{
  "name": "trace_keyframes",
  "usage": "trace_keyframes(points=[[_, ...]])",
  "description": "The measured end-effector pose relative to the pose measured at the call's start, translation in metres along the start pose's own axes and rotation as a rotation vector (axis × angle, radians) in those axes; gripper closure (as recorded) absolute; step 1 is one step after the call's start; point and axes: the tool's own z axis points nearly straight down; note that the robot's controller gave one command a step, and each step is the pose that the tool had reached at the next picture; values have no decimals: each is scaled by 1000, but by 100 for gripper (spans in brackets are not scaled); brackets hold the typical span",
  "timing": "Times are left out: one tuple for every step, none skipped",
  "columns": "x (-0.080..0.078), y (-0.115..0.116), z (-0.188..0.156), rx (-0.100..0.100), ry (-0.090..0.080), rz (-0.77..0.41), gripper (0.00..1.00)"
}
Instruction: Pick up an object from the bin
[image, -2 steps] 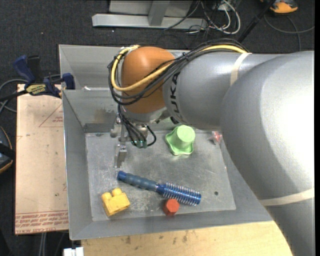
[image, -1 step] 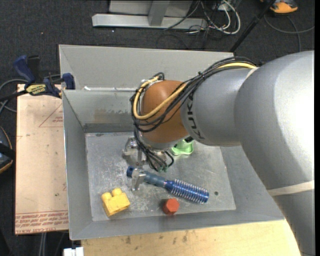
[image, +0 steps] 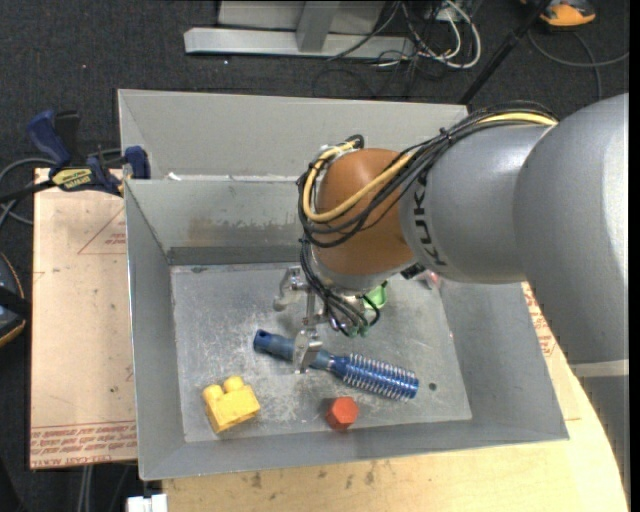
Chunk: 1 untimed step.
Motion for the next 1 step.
trace_keyframes(points=[[28, -19, -18, 0, 6, 25, 0]])
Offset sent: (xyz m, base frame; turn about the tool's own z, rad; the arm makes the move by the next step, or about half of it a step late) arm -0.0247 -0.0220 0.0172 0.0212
